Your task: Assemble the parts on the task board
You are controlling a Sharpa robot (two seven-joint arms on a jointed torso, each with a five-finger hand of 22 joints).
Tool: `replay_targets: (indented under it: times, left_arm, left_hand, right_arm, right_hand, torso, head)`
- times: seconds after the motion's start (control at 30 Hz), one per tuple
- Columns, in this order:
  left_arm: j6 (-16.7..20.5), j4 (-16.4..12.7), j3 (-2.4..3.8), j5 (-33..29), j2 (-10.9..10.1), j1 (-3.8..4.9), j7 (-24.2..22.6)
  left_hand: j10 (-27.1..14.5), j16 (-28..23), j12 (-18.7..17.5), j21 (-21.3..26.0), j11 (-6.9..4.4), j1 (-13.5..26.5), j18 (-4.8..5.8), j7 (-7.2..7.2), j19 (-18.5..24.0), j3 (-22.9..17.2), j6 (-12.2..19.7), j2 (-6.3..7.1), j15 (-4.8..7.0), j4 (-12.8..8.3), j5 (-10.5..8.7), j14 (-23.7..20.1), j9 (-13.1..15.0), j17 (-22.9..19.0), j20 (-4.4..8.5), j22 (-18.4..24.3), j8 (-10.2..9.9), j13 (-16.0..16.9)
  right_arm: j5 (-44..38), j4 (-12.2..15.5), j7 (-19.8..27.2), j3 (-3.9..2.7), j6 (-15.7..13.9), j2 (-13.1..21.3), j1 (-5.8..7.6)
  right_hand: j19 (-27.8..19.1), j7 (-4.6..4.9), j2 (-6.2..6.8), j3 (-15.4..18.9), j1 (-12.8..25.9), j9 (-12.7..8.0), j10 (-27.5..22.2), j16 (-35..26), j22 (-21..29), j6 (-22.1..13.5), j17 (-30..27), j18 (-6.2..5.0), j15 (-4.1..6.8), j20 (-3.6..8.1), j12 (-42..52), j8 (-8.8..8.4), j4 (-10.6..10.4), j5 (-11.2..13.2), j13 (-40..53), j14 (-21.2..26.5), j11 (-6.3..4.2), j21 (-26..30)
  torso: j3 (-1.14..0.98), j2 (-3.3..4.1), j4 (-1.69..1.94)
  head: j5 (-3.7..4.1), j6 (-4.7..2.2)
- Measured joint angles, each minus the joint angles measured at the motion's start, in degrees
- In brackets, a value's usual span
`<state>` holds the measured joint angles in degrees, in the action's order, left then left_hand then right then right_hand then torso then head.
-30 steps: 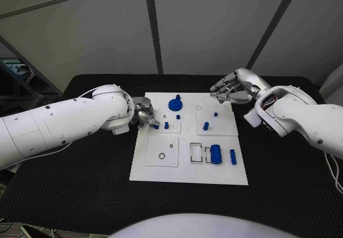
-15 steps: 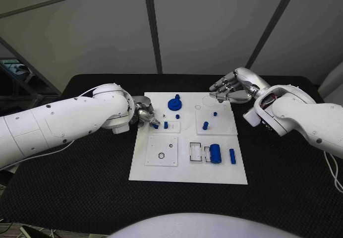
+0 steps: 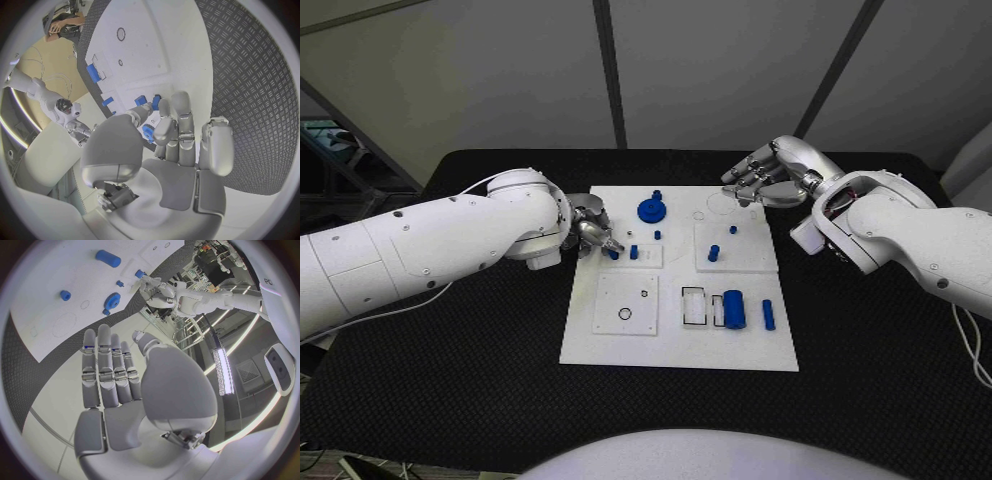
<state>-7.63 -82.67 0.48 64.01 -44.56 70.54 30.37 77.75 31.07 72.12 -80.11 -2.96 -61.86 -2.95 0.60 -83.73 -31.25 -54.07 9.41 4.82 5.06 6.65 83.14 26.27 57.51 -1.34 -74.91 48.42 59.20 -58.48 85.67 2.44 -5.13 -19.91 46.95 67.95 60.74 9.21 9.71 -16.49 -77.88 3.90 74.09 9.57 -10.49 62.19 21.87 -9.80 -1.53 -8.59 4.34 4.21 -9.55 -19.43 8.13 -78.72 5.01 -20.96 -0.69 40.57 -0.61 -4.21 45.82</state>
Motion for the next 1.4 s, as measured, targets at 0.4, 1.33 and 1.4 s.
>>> replay_targets:
  times: [0.4,1.33,1.4]
  left_arm:
    - [-0.03,0.23,-0.09,-0.29,0.05,-0.11,0.58]
    - [1.54,0.42,-0.18,-1.19,-0.51,-0.29,1.73]
    - [2.25,0.34,-0.13,-1.57,-0.74,-0.32,1.58]
  left_hand:
    - [0.39,0.00,0.00,-0.22,-0.02,2.42,0.00,-0.20,0.00,3.51,-0.61,-0.63,0.00,2.24,-0.01,0.00,0.09,0.12,0.00,0.00,0.00,0.26]
    - [0.13,-0.50,-0.54,0.53,0.23,5.17,0.01,0.03,0.01,15.26,-0.79,-1.59,0.20,8.00,-0.02,0.20,0.54,0.29,0.00,0.00,0.01,-0.53]
    - [-0.73,-0.50,-1.48,1.46,0.46,5.17,0.00,0.50,0.08,16.38,-0.21,-1.59,0.20,8.31,-0.02,0.20,0.60,0.29,-0.07,0.00,0.01,-1.80]
  right_arm:
    - [0.00,0.02,-0.02,0.00,0.00,0.04,0.00]
    - [0.00,0.00,-0.06,0.00,-0.01,0.10,0.00]
    - [0.00,-0.01,-0.06,0.00,-0.01,0.09,0.00]
  right_hand:
    - [0.00,0.00,0.00,0.00,0.00,0.00,0.00,0.00,0.05,0.00,-0.05,0.00,0.00,0.00,0.24,0.00,0.00,0.00,0.00,0.00,0.00,0.00]
    - [0.20,0.20,0.00,-0.03,0.00,0.00,0.01,-0.27,0.15,-0.21,-0.04,0.00,0.00,-0.20,0.24,0.00,-0.28,-0.22,0.03,0.00,0.00,0.22]
    - [0.20,0.20,0.00,-0.03,0.00,0.00,0.01,-0.27,0.15,-0.20,-0.04,0.00,0.00,-0.20,0.24,0.00,-0.28,-0.22,0.03,0.00,0.00,0.22]
  torso:
    - [0.00,0.01,0.03]
    - [0.02,-0.01,0.07]
    - [0.02,-0.02,0.07]
  head:
    - [0.04,-0.02]
    - [0.10,-0.21]
    - [0.11,-0.25]
